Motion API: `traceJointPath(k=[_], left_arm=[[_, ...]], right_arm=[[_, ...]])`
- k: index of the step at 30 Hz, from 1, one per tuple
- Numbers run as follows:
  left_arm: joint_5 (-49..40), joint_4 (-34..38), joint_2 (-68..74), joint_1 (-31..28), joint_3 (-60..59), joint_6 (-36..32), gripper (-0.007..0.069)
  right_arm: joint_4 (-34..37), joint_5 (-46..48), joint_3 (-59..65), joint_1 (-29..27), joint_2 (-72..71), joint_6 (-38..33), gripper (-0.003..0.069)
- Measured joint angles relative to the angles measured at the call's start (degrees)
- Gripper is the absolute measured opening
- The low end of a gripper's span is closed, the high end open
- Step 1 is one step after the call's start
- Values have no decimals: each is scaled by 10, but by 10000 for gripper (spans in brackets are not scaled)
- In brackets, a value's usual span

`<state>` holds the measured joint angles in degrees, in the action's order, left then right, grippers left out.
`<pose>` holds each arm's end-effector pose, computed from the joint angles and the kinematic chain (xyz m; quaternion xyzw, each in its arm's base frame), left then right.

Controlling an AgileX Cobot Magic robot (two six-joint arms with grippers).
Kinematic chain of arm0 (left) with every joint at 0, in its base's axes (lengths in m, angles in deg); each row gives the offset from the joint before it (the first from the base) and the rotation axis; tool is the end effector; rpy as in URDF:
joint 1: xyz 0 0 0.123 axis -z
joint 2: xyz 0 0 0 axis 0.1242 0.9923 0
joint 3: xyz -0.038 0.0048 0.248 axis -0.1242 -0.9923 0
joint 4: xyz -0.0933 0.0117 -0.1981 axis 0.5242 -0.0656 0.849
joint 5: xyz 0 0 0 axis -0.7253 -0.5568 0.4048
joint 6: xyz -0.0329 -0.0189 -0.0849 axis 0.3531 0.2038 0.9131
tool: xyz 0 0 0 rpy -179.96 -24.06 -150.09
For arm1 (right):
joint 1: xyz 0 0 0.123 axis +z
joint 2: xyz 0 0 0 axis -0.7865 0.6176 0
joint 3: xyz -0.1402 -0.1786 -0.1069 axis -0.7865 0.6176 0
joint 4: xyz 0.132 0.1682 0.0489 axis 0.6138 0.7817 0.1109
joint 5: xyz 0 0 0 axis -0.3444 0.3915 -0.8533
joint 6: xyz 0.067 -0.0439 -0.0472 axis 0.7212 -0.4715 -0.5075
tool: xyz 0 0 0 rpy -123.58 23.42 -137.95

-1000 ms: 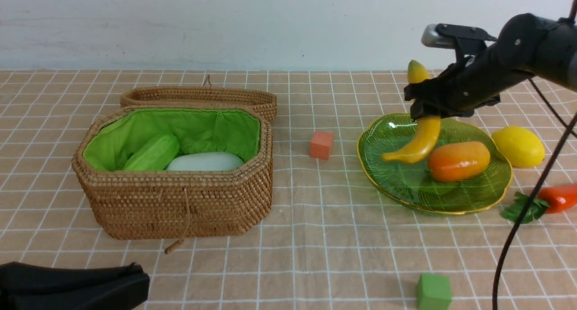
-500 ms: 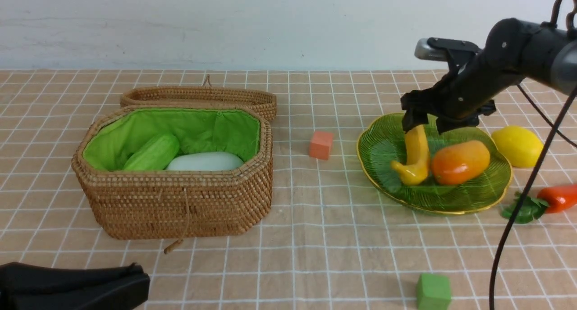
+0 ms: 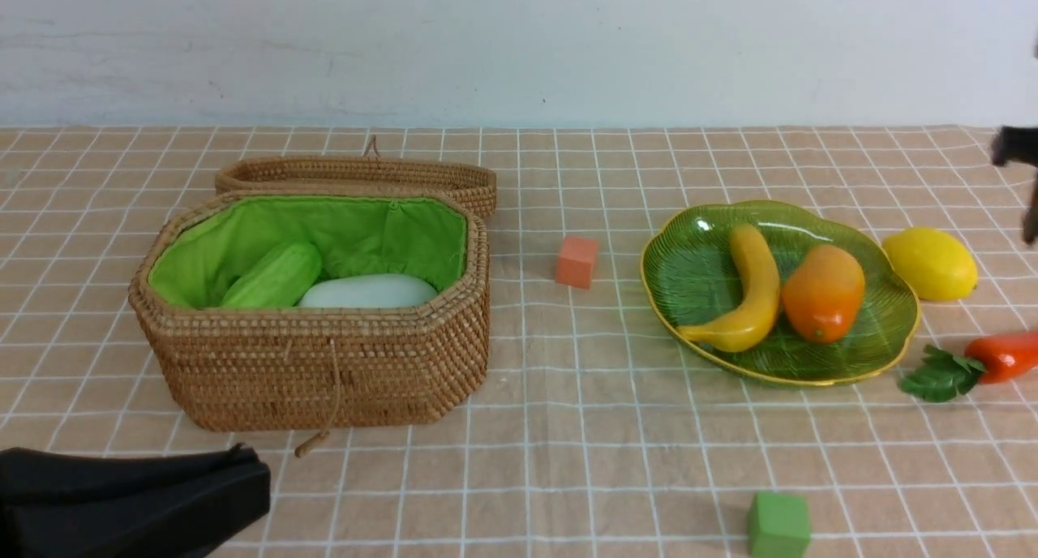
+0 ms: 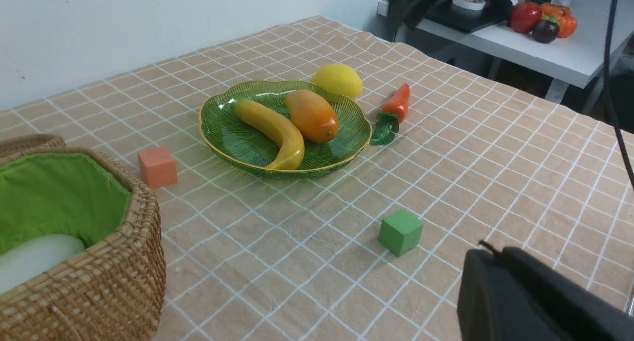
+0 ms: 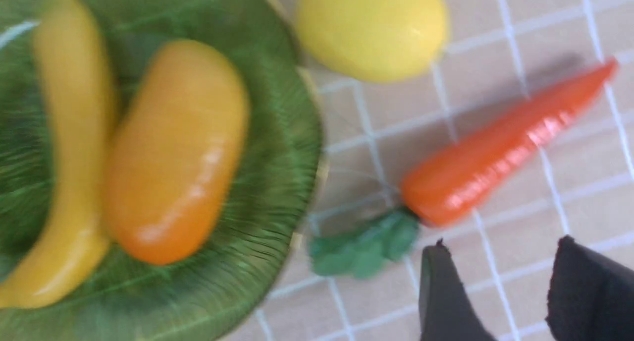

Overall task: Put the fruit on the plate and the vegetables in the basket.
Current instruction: Use the right arm to grab a carrot and put it into the left basket

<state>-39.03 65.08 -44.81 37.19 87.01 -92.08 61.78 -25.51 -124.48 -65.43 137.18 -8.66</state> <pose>0.0654 -0.0756 0.3183 0.2835 0.7097 -0.3008 0.5705 0.3365 -0.0773 0.2692 0.2141 0.9607 0.0178 0.1758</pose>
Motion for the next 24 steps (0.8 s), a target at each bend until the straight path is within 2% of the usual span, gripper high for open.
traceJointPath(k=[2, 5, 9, 13, 19, 22, 24], left_arm=[[0, 1, 0, 0, 0, 0, -9], [-1, 1, 0, 0, 0, 0, -8], [-1, 1, 0, 0, 0, 0, -8], [-1, 5, 0, 0, 0, 0, -8], [-1, 22, 0, 0, 0, 0, -7], [-1, 23, 0, 0, 0, 0, -7], [-1, 24, 0, 0, 0, 0, -7]], right_arm=[[19, -18, 39, -33, 2, 21, 324], [68, -71, 81, -72, 29, 36, 395], [140, -150, 87, -81, 86, 15, 514], [179, -182, 80, -81, 125, -14, 554], [190, -185, 64, -80, 159, -30, 543], [168, -183, 63, -73, 159, -44, 477], [145, -177, 63, -67, 159, -52, 400]])
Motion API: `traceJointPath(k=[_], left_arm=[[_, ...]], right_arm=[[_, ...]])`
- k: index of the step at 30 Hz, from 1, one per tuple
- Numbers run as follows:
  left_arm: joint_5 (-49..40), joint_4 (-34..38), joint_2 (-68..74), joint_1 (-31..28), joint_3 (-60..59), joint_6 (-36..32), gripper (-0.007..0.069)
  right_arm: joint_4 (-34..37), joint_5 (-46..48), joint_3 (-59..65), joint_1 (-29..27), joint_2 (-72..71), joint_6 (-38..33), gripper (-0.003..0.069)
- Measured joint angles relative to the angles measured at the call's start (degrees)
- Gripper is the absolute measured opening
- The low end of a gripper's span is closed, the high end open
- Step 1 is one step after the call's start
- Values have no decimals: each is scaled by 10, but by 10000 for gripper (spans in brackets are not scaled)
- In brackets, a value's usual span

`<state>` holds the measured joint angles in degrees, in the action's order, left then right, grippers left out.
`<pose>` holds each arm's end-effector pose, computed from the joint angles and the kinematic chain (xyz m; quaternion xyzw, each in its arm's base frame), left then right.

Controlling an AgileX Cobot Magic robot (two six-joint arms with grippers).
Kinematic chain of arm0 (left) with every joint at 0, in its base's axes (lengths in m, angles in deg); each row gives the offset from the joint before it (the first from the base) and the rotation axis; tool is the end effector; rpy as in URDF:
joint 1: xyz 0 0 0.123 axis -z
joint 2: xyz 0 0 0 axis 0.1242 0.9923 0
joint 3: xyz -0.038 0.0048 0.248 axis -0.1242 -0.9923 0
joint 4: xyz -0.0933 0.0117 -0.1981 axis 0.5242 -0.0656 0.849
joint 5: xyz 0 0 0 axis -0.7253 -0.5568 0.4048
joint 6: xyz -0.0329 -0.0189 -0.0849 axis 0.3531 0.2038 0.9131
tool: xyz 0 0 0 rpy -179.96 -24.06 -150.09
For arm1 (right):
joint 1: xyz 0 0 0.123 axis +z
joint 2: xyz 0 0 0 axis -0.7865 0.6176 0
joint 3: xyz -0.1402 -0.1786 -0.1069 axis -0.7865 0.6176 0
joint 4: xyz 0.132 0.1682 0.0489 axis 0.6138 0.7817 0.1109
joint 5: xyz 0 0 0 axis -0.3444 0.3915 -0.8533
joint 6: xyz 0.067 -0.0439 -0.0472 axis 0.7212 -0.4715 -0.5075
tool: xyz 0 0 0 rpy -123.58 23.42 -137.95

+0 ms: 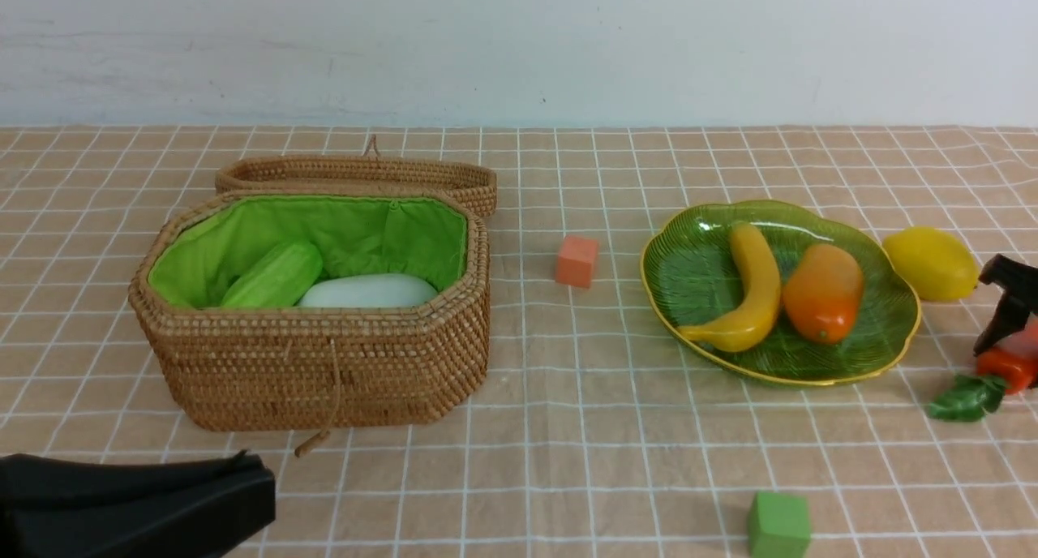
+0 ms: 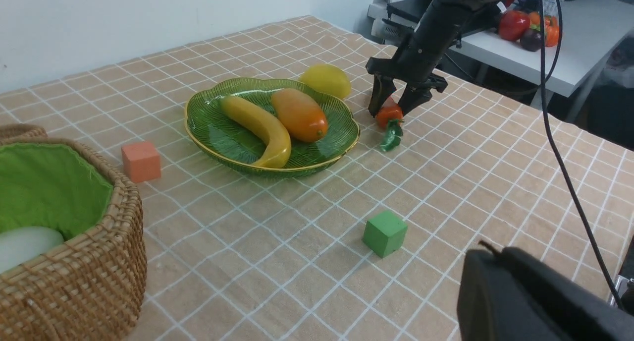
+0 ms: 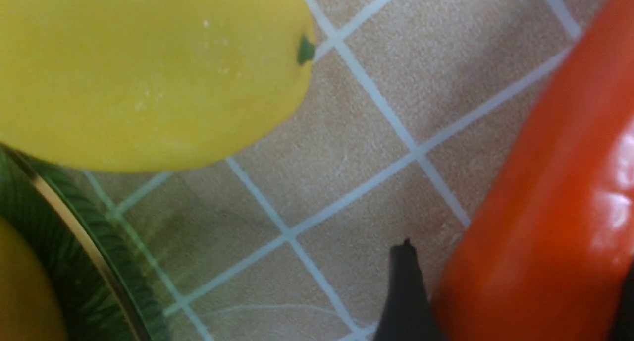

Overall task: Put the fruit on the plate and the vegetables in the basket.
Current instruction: Use the right arm to grab a carrot and put it into the left basket

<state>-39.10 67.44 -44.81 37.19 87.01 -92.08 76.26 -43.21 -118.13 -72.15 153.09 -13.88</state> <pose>0.0645 -0.0765 0.3185 0.2737 0.7126 -0.3170 0.5629 0.3667 -0.1146 0.1517 0.3053 0.9351 0.1015 0.1488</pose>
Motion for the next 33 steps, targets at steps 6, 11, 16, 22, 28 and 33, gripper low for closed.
traceJointPath(k=[6, 11, 16, 22, 28, 33], left_arm=[[-15, -13, 0, 0, 0, 0, -7], [-51, -66, 0, 0, 0, 20, -7], [-79, -203, 0, 0, 0, 147, -7], [-134, -412, 0, 0, 0, 383, -7], [-145, -487, 0, 0, 0, 512, -7], [-145, -495, 0, 0, 0, 519, -7]], right_arm=[[-46, 59, -1, 21, -17, -11, 381], [-58, 107, 1, 55, -101, -17, 381], [35, 107, -43, 196, -235, -129, 381], [169, 42, -168, 400, -217, -327, 381], [210, -68, -262, 548, -107, -501, 381], [206, -122, -306, 602, 7, -530, 381]])
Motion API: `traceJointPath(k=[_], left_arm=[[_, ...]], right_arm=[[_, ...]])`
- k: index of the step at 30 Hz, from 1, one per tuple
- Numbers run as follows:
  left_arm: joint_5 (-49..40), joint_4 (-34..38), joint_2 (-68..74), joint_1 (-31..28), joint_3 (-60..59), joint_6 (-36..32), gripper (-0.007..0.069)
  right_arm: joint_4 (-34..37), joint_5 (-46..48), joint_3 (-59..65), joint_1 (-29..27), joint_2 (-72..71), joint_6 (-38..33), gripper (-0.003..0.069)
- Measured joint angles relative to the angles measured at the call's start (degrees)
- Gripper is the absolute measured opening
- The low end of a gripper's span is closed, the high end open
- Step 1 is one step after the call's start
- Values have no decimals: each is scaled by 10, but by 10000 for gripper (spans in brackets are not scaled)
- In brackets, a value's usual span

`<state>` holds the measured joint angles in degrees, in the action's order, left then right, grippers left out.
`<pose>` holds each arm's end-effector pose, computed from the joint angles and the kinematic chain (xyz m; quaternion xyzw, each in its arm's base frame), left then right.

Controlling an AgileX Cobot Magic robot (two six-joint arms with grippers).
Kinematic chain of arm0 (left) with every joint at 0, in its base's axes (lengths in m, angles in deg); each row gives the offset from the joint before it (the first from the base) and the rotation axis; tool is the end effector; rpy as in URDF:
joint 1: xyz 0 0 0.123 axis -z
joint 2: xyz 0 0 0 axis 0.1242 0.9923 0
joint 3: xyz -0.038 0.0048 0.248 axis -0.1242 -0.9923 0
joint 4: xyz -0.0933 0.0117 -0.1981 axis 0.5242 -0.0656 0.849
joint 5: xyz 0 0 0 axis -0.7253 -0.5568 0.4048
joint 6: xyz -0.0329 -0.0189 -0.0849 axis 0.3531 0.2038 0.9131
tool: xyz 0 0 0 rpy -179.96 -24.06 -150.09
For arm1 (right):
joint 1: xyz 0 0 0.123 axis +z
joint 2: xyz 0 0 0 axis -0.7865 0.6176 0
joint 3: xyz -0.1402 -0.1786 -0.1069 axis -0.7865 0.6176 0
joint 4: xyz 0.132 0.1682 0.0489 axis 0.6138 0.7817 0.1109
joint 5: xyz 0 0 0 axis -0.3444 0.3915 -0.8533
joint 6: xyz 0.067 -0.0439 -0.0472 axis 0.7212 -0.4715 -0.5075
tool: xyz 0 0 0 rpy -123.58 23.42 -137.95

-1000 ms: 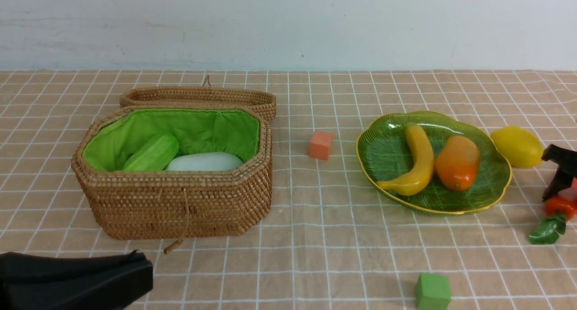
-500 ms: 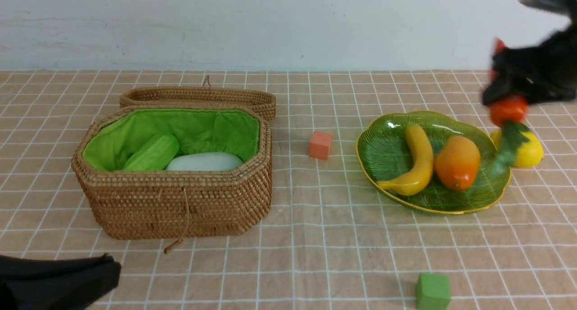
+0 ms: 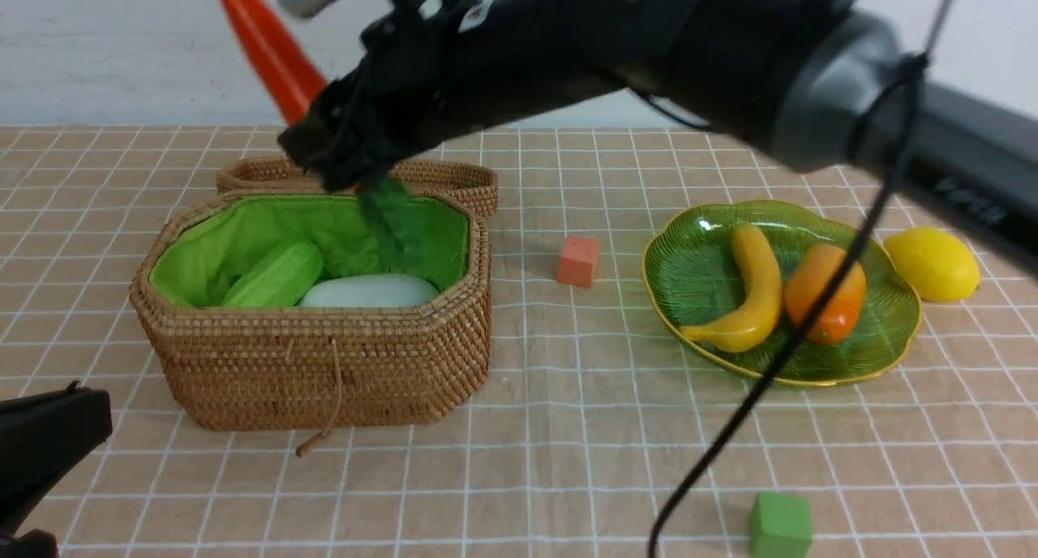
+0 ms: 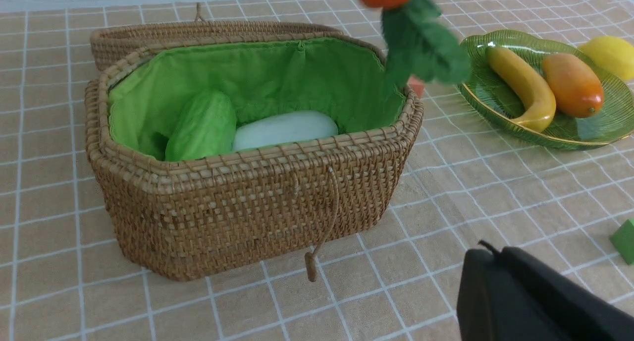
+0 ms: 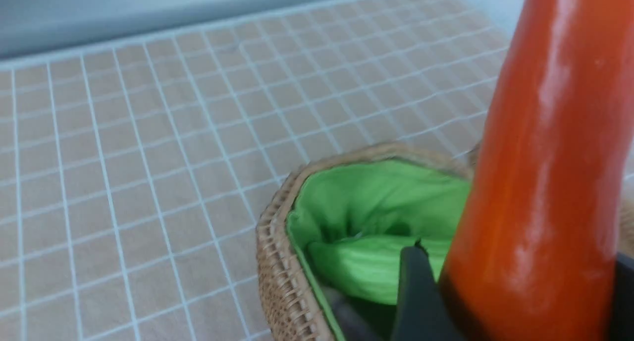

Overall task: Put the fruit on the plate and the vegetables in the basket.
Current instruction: Use the right arm to grab a carrot and put it into the left basket, then use the right arm to grab a lemon and put it into the right plate

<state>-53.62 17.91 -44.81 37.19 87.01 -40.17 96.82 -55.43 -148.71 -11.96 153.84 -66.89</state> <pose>0.0851 -0.0435 0.3027 0.1165 0.8089 -0.1715 0.5502 0.3268 0.3143 0.3096 -0.4642 0.7030 0.2555 0.4744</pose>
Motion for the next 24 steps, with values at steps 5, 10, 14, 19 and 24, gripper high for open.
traceJointPath(k=[5, 10, 14, 19, 24], left_arm=[[-2, 0, 0, 0, 0, 0, -7], [14, 2, 0, 0, 0, -4, -7], [65, 2, 0, 0, 0, -16, -7], [139, 1, 0, 0, 0, -17, -7], [176, 0, 0, 0, 0, -17, -7]], right_arm=[[-9, 8, -3, 2, 30, 0, 520], [-37, 83, -4, -10, -4, 23, 668], [-131, 185, -7, -49, -81, 114, 622], [-349, 310, -12, -171, -168, 276, 347], [-433, 365, 3, -304, -165, 344, 122]])
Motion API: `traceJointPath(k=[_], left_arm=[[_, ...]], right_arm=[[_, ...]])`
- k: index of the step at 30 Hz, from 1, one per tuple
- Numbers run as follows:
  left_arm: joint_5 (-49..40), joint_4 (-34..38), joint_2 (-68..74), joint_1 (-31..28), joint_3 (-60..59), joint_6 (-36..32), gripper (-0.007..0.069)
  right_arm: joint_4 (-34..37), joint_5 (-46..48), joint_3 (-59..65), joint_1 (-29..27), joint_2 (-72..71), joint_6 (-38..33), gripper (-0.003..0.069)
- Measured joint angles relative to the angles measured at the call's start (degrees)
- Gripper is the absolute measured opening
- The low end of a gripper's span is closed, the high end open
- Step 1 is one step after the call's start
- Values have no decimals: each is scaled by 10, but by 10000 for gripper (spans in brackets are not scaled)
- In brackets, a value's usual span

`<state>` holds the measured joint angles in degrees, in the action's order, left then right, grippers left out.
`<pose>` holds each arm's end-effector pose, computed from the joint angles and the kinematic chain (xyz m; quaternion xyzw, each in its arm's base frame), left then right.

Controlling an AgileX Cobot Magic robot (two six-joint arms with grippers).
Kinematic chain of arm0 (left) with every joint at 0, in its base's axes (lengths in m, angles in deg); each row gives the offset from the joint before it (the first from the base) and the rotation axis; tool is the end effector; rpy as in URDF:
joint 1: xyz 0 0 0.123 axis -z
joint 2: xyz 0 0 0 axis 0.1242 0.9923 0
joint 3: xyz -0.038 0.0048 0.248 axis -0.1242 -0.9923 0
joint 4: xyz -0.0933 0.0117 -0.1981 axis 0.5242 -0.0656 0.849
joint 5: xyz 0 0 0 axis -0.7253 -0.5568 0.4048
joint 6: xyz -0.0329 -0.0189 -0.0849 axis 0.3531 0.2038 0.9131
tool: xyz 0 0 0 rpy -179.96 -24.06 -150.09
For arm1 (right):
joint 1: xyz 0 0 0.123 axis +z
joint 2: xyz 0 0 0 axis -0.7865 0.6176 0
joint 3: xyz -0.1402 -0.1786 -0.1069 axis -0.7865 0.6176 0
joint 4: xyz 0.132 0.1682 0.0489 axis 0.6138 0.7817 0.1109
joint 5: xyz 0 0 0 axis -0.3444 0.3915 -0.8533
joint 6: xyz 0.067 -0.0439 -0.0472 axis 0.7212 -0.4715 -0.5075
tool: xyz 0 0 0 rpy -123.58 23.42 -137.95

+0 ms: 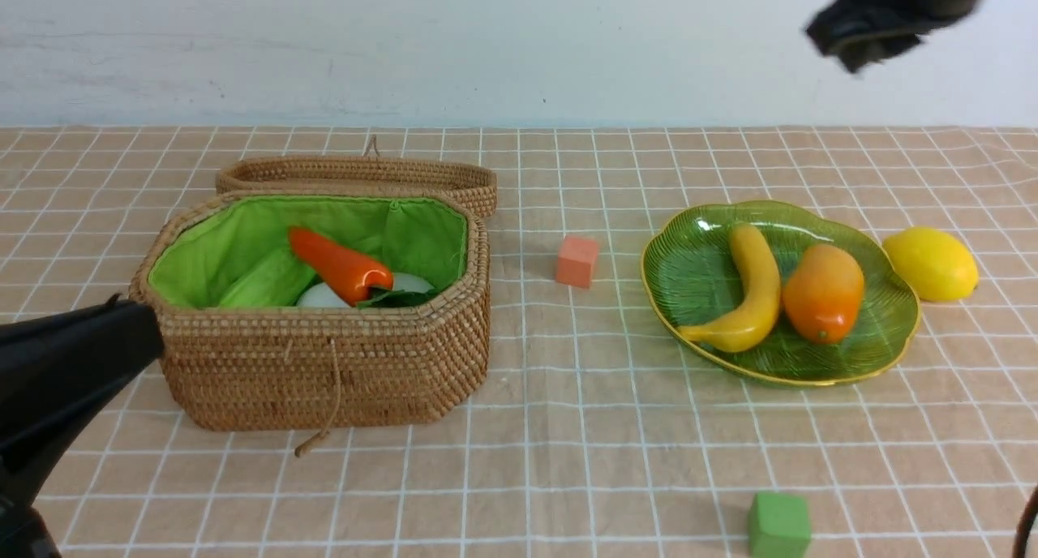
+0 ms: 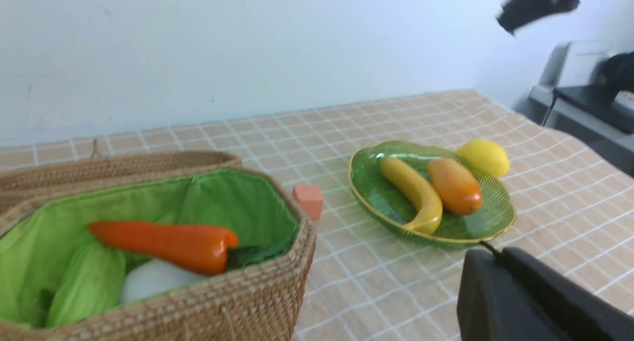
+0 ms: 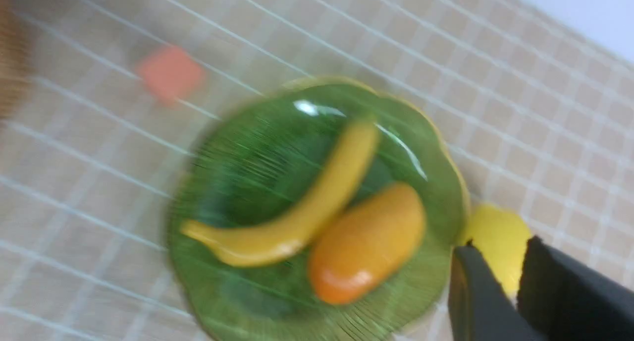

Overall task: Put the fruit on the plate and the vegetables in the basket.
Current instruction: Use the right arm to grab a lemon and put it into the right plate

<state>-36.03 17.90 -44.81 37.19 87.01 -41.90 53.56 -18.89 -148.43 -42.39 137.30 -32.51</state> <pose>0.0818 -0.0592 0.3261 0.1640 0.7175 -0.2572 0.6262 0.3476 0.0494 0.3713 -0.1857 0.9276 -0.0587 0.3186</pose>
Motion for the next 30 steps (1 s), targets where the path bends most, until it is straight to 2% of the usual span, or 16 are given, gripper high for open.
traceJointPath(k=[1, 2, 3, 5, 6, 9, 13, 15, 22, 30], left_arm=[[2, 0, 0, 0, 0, 0, -7], [2, 0, 0, 0, 0, 0, -7], [3, 0, 0, 0, 0, 0, -7], [3, 0, 0, 0, 0, -1, -7], [3, 0, 0, 0, 0, -1, -7], [4, 0, 0, 0, 0, -1, -7], [3, 0, 0, 0, 0, -1, -7], [-1, 0, 0, 0, 0, -1, -7], [-26, 0, 0, 0, 0, 4, -7], [-28, 0, 0, 0, 0, 6, -7]], right_arm=[[0, 3, 7, -40, 8, 11, 96], [2, 3, 10, -46, 12, 12, 89], [16, -3, 22, -100, 33, 14, 83], [50, -20, 32, -149, 70, 3, 120], [56, -22, 33, -149, 75, 3, 127], [126, -80, 39, -203, 156, -50, 321], [170, -154, 42, -224, 220, -112, 598], [174, -186, 42, -226, 234, -133, 655], [208, -232, 41, -226, 262, -152, 671], [201, -242, 41, -230, 290, -153, 654]])
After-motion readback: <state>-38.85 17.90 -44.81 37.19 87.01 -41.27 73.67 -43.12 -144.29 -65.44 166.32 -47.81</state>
